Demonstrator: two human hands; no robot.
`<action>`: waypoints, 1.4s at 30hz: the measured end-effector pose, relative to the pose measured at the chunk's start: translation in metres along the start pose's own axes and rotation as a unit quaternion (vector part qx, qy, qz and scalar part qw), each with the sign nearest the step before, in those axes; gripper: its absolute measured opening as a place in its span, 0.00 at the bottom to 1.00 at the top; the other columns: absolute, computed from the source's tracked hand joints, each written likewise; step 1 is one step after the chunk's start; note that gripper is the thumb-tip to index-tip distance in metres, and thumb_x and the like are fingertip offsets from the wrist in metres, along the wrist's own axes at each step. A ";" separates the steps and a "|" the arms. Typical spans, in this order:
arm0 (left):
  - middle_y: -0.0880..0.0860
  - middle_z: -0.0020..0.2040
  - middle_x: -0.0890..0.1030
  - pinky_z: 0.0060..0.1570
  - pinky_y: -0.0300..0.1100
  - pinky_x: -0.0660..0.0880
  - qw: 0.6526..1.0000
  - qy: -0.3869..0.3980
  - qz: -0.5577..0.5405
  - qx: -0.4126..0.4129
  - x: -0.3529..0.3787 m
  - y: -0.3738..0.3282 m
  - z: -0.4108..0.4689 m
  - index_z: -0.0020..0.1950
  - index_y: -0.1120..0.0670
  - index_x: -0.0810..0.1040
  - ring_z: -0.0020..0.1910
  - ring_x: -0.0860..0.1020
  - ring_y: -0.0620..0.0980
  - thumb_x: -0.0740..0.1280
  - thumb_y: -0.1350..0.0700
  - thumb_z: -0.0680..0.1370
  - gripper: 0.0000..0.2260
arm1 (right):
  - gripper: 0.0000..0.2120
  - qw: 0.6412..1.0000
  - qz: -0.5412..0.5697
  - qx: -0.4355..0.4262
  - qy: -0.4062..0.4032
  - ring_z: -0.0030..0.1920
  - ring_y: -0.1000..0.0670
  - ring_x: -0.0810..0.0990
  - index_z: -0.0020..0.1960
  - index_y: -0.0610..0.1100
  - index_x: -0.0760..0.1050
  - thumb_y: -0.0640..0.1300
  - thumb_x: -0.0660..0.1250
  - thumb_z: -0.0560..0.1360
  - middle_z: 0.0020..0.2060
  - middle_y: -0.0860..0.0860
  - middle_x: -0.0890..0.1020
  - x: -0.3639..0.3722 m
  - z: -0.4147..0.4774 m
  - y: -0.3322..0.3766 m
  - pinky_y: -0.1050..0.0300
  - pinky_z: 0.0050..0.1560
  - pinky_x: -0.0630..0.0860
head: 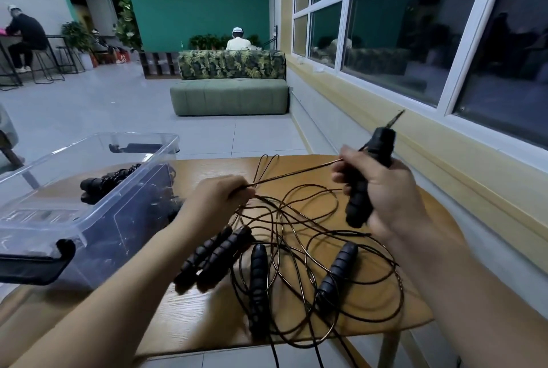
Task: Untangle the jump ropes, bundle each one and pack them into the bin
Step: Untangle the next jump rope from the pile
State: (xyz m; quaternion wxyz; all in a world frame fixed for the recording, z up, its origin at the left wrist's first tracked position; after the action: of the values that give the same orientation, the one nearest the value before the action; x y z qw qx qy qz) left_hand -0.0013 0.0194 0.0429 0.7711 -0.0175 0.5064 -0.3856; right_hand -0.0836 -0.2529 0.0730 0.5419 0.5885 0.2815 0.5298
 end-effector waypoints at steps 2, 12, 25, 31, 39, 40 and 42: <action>0.46 0.38 0.82 0.43 0.54 0.79 1.000 -0.007 -0.015 -0.025 -0.005 0.014 0.001 0.46 0.49 0.81 0.40 0.81 0.49 0.63 0.36 0.80 0.18 | 0.09 0.999 0.033 0.011 -0.015 0.40 0.49 0.87 0.54 0.41 0.83 0.46 0.76 0.79 0.43 0.45 0.89 -0.009 0.005 0.001 0.60 0.36 0.79; 0.48 0.34 0.81 0.39 0.54 0.78 0.997 -0.072 0.000 -0.029 -0.008 -0.021 0.011 0.49 0.52 0.83 0.35 0.79 0.52 0.62 0.40 0.84 0.19 | 0.21 0.987 0.079 0.114 0.085 0.37 0.51 0.82 0.62 0.40 0.82 0.56 0.73 0.79 0.48 0.43 0.88 0.028 -0.006 -0.036 0.60 0.36 0.79; 0.47 0.35 0.79 0.38 0.53 0.77 0.996 -0.037 0.078 0.012 0.003 -0.049 0.008 0.47 0.50 0.81 0.37 0.77 0.52 0.65 0.44 0.85 0.13 | 0.20 0.976 -0.072 0.169 0.118 0.32 0.53 0.78 0.61 0.35 0.83 0.50 0.77 0.78 0.40 0.46 0.86 0.025 -0.013 -0.061 0.61 0.31 0.76; 0.47 0.36 0.77 0.34 0.51 0.75 0.989 -0.039 0.109 0.092 0.014 -0.092 -0.003 0.47 0.52 0.79 0.35 0.75 0.52 0.59 0.41 0.86 0.18 | 0.12 0.989 -0.024 0.127 0.077 0.29 0.52 0.75 0.52 0.39 0.81 0.47 0.78 0.77 0.39 0.46 0.84 0.030 -0.015 -0.061 0.59 0.29 0.74; 0.45 0.35 0.80 0.39 0.50 0.77 0.999 -0.003 0.015 0.039 0.017 -0.063 -0.001 0.49 0.49 0.81 0.35 0.77 0.46 0.67 0.43 0.84 0.11 | 0.13 0.996 -0.031 0.053 0.063 0.35 0.50 0.83 0.58 0.35 0.81 0.43 0.76 0.79 0.47 0.41 0.89 0.021 -0.008 -0.043 0.60 0.33 0.76; 0.45 0.35 0.80 0.40 0.50 0.78 1.000 -0.009 0.001 0.030 0.015 -0.054 0.001 0.48 0.48 0.81 0.36 0.78 0.44 0.69 0.45 0.83 0.09 | 0.14 0.997 -0.032 0.043 0.056 0.35 0.50 0.82 0.58 0.35 0.81 0.43 0.76 0.79 0.47 0.41 0.89 0.018 -0.006 -0.040 0.59 0.34 0.76; 0.44 0.36 0.82 0.41 0.50 0.78 0.999 -0.019 -0.026 0.019 0.012 -0.042 0.005 0.47 0.46 0.81 0.38 0.79 0.44 0.71 0.46 0.82 0.06 | 0.15 0.998 -0.034 0.031 0.044 0.36 0.50 0.82 0.59 0.33 0.81 0.43 0.77 0.78 0.48 0.41 0.89 0.012 -0.002 -0.036 0.57 0.36 0.76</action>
State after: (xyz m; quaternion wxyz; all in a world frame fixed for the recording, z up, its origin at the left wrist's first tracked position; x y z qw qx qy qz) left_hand -0.0194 -0.0191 0.0539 0.7705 -0.0231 0.4834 -0.4148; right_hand -0.0733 -0.2322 0.0430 0.5286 0.5711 0.3411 0.5274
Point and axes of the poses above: each hand's wrist, its own z-axis towards the middle knuckle, its own x-axis out of the palm, y = z × x, the point moved 7 cm from there along z, towards the middle knuckle
